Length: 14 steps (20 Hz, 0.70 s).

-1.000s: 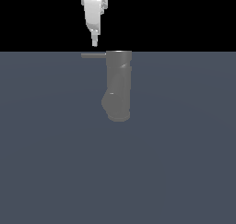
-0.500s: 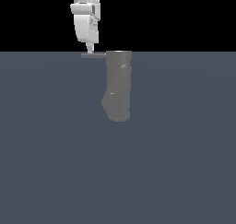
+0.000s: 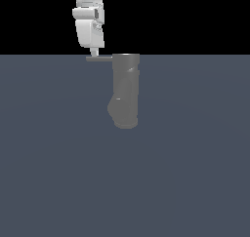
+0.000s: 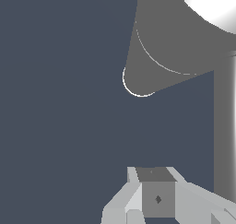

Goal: Turn on the faucet by rotating a designated handle.

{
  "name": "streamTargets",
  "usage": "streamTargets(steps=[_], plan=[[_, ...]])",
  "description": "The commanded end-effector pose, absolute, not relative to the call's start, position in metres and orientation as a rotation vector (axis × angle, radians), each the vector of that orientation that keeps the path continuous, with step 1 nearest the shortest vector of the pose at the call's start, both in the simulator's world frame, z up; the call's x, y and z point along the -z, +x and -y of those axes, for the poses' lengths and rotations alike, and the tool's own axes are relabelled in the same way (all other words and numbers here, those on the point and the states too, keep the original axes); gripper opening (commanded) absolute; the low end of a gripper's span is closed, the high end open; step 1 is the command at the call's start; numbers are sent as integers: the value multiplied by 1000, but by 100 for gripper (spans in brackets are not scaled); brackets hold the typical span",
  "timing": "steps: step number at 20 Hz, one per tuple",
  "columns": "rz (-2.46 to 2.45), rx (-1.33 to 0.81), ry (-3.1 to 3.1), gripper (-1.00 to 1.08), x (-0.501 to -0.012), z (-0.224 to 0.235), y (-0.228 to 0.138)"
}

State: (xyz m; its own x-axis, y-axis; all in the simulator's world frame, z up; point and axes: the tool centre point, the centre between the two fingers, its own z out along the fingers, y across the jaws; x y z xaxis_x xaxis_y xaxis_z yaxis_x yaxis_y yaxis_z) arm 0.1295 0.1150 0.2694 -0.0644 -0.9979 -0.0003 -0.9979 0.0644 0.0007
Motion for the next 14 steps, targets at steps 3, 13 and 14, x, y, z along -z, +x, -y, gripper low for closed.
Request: streamTargets(steps=[3, 13, 14], plan=[[2292, 1, 2149, -100, -269, -115, 123], [2292, 1, 2149, -100, -269, -115, 102], [2292, 1, 2149, -100, -269, -115, 100]])
